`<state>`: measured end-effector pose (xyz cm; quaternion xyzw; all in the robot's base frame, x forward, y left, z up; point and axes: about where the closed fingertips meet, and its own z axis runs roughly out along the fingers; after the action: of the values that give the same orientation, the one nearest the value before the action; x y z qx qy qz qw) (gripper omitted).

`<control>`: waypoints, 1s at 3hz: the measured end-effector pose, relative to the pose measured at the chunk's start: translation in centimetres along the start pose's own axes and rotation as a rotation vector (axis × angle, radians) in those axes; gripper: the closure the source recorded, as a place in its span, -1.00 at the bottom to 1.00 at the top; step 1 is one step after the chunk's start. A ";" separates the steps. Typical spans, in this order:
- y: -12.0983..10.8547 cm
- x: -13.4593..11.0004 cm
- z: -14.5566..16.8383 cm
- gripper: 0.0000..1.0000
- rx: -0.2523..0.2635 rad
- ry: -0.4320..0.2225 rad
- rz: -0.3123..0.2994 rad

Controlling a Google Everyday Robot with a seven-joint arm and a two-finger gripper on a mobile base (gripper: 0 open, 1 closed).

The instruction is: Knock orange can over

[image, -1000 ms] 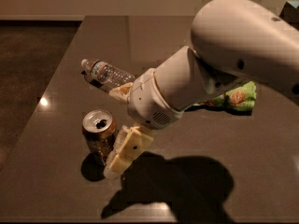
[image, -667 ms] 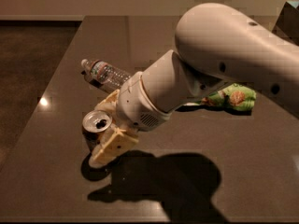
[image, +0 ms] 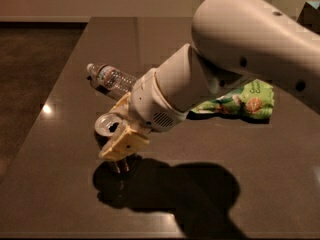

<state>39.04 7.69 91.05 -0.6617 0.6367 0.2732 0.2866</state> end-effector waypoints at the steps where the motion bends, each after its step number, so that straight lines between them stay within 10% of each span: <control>1: -1.3 0.9 -2.9 0.92 0.055 0.119 0.028; 3: -2.3 2.8 -6.4 1.00 0.107 0.448 -0.065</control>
Offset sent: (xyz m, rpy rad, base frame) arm 0.0344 -0.0975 0.0372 -0.5209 -0.1605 -0.1129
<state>41.39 1.18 93.45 -0.7099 0.6762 0.0759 0.1816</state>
